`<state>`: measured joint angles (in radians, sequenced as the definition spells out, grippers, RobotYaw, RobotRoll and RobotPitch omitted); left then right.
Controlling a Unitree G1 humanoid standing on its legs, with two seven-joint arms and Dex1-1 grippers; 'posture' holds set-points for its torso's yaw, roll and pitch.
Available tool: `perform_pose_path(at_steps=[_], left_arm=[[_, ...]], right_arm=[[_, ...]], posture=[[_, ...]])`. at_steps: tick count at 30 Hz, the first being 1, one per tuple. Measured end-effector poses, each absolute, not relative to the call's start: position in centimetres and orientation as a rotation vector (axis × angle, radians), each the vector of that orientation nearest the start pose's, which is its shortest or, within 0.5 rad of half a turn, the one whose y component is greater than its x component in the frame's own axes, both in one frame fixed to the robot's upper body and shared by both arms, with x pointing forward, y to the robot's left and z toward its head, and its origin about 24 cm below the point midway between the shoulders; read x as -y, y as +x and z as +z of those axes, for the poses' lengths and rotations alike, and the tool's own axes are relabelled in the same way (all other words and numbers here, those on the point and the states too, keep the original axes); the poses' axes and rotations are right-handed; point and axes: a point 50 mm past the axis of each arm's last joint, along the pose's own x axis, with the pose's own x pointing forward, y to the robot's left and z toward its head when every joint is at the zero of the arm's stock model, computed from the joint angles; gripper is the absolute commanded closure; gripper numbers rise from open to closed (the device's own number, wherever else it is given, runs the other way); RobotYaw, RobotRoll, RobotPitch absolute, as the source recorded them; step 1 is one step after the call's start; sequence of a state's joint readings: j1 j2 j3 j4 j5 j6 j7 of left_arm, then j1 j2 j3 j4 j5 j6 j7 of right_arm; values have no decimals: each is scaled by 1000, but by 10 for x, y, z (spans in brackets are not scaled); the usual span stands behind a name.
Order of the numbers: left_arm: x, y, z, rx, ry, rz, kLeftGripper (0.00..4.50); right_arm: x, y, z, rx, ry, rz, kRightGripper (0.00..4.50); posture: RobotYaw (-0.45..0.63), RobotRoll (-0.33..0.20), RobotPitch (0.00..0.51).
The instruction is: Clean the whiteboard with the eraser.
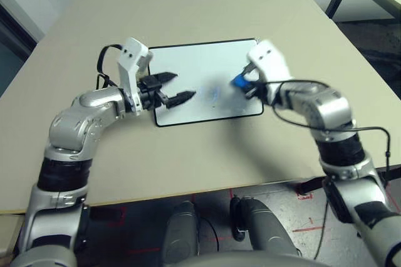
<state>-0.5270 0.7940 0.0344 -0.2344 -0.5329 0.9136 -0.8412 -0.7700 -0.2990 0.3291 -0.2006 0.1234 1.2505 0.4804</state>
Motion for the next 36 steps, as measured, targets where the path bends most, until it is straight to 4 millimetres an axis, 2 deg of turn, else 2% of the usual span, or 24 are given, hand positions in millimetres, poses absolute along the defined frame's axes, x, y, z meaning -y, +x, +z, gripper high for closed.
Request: perform_pose_path(at_steps=[6,15,24,29,36], left_arm=[[-203,271,199,-472,222,-935,0],[-201,267,198,-490,219,-943,0],[-201,266,196,-494,219,-935,0],[-201,266,196,-488,221,-936,0],[-201,269,198,-476,227,-941,0]], right_arm=[[59,309,159,-482,-477,783,3911],[38,310,142,-515,-499,852,3911],[38,314,140,-510,-506,852,3911],[43,322,146,-486,-536,810,3912],[48,312,135,-543,-561,807,3912]], posture=[[8,0,104],[27,0,115],[23,0,112],[12,0,104],[1,0,98]])
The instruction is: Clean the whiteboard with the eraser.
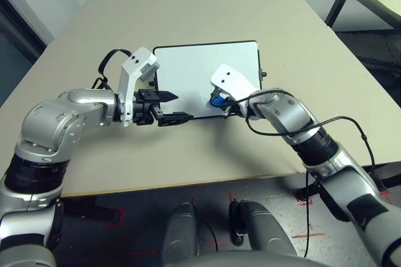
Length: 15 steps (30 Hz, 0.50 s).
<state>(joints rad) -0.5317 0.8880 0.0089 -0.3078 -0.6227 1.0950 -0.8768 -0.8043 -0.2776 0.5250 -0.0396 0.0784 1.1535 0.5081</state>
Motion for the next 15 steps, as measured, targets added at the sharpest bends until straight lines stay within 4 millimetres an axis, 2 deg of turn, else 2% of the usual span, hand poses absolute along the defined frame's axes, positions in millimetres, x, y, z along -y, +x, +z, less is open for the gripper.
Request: perform_pose_path(at_steps=[10,12,14,15], left_arm=[[-200,276,200,-439,242,-948,0],[-196,282,208,-354,249,-939,0],[-194,292,220,-225,242,-895,0],[-195,297,228,-158,244,-864,0]], right_arm=[[45,316,138,-535,-510,806,3912],[44,327,158,-461,-443,763,3912],[49,344,197,-312,-340,674,3912],[53,351,224,-206,-297,620,3912]], posture=[[7,0,91],[13,0,90],[10,0,87],[10,0,87]])
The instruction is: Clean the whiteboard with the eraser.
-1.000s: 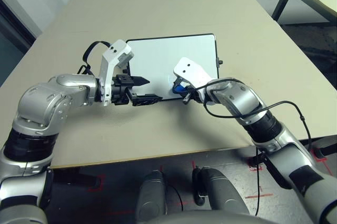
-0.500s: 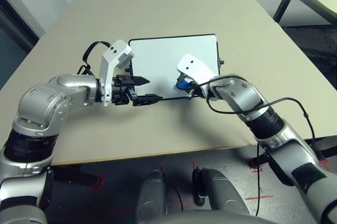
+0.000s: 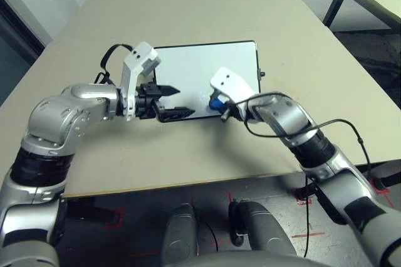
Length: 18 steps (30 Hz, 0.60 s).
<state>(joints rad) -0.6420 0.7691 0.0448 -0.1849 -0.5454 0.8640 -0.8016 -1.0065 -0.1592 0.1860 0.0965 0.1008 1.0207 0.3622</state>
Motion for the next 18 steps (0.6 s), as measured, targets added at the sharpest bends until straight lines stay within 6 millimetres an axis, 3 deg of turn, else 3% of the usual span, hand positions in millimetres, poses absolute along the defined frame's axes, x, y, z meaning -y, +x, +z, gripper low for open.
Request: perform_pose_path(at_steps=[2,5,9,12,15,18], left_arm=[[-200,303,239,-58,247,-808,0],[-205,308,248,29,242,-753,0],[-205,314,252,115,234,-707,0],[-215,325,264,244,239,-581,0],[-244,331,275,397,226,-325,0],[-271,331,267,481,177,-114,0]], right_arm=[[65,357,263,-46,-233,535,3912],[81,362,283,35,-182,457,3912],[87,365,271,-7,-173,434,3912],[101,369,250,-68,-178,377,3912],[121,373,227,-147,-150,262,3912],[139,377,213,-196,-107,152,3912]], posture=[[9,0,86],[0,0,82],[-5,0,79],[-7,0,79],[-8,0,78],[-5,0,83]])
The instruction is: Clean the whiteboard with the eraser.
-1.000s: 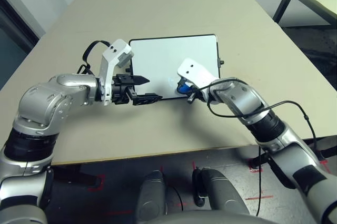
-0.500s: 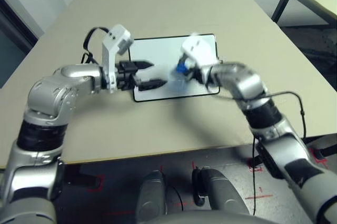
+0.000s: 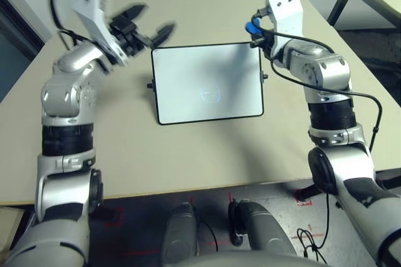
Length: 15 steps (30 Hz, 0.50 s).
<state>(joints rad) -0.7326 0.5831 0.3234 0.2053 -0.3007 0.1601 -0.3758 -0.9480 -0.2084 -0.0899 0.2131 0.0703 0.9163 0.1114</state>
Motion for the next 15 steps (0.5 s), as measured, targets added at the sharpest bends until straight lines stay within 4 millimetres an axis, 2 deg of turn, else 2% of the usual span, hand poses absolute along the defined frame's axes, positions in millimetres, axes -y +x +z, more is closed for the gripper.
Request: perform_pose_path(at_steps=[5,10,15], left_arm=[[-305,323,202,395,111,126,0],[-323,310,146,263,83,237,0],[-323,304,118,186,51,256,0]], right_arm=[[161,377,180,-298,-95,54,3912],[171,369,142,-434,-132,46,3912],[170,371,126,-479,-135,55,3912]], posture=[[-7,0,91],[-8,0,98],[0,0,95]])
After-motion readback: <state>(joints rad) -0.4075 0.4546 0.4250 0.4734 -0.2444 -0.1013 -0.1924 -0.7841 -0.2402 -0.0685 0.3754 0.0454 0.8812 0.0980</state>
